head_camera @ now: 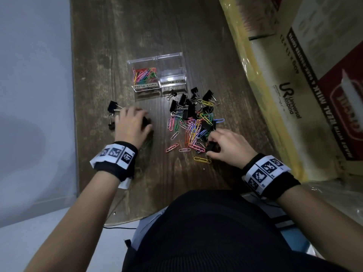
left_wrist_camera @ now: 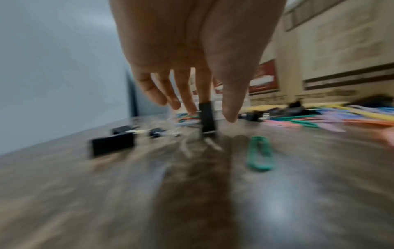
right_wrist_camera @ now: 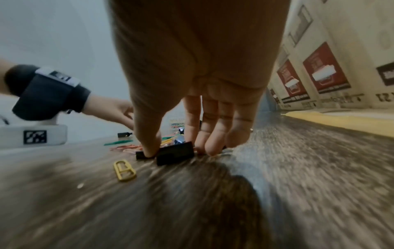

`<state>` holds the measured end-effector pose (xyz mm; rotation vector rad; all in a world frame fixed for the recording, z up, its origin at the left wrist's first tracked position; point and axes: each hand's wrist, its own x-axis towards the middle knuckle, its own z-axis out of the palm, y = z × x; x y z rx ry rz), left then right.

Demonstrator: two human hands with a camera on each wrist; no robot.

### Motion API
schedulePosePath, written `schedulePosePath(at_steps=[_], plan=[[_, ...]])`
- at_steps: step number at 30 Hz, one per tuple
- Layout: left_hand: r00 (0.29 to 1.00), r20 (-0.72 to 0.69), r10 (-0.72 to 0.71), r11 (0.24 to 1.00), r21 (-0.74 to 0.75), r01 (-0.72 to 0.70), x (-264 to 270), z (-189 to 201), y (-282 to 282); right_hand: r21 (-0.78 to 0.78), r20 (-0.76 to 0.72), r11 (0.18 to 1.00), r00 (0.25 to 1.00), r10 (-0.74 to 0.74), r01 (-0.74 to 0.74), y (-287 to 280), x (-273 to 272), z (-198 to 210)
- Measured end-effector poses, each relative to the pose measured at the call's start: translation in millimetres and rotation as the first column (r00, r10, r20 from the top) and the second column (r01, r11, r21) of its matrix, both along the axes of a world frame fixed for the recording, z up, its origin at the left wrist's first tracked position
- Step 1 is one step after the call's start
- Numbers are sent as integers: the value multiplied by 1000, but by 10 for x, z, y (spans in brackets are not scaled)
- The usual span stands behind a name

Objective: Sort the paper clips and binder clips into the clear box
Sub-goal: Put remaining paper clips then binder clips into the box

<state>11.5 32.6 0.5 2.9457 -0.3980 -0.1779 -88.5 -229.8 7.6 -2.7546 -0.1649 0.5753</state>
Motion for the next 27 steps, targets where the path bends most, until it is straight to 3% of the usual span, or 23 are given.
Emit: schedulePosePath(at_steps=[2,4,6,9,13,17,19,21,24,27], plan=[[979,-2,-206,977,-56,205,-99,25,-250,8,-7,1000,1000,-8,8,0,-22,-5],[897,-138,-419,906,-132,403,-226,31,-515,52,-24,997,999,-47,48,-30,-52,5],[818,-258,-514,858,-149,492,-321,16,-722,88,-23,991,994,-103,105,-91,-88,36],[781,-295,-550,832,-113,543,-371,-35,-853,80,8,979,982,-190,188,-226,-157,68],[794,-277,-540,839,-106,534,-344,-32,-791,22,26,981,981,-194,194,-339,-211,64],[875,-235,-423,905,-150,397,-303,28,-553,-126,78,979,986,-151,160,-315,-181,42],[917,-202,-345,939,-56,341,-289,45,-445,-221,140,965,984,-114,143,-267,-163,31],[929,-171,-328,941,27,338,-313,42,-425,-184,205,974,974,-97,136,-188,-128,27],[876,-162,-455,890,-53,453,-403,40,-587,-46,226,997,973,-52,64,-57,-28,-3],[801,-236,-551,829,-46,557,-473,14,-831,-69,214,998,976,26,-12,25,71,-63]])
